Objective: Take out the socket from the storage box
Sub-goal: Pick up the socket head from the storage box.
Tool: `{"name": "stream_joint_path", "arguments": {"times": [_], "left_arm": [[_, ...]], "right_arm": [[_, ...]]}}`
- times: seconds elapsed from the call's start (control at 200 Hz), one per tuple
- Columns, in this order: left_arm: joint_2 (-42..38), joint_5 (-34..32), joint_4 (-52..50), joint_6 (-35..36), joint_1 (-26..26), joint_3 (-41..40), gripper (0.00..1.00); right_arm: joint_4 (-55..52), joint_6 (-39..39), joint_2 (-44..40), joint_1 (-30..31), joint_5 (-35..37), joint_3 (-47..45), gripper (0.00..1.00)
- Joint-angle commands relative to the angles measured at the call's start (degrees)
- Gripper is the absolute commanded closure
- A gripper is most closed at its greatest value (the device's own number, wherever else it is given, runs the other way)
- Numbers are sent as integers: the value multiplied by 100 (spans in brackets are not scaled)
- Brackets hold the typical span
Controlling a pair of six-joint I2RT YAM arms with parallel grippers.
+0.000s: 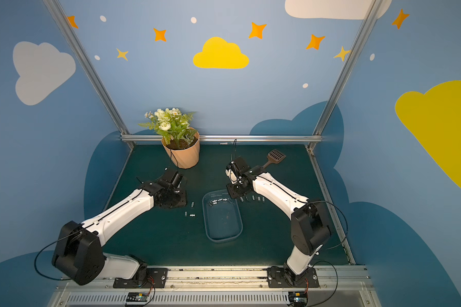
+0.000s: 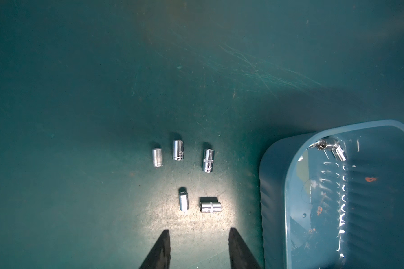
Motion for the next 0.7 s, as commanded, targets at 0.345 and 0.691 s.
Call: {"name": "stream_joint_path", "arguments": {"times": [0.345,0.691], "left_arm": [[-244,-46,142,-162,27,-293,56],[-253,7,182,-193,30,-359,56]], "right_arm": [[270,310,1047,624,348,646,73],[223,465,1902,856,411,1140,70]]}}
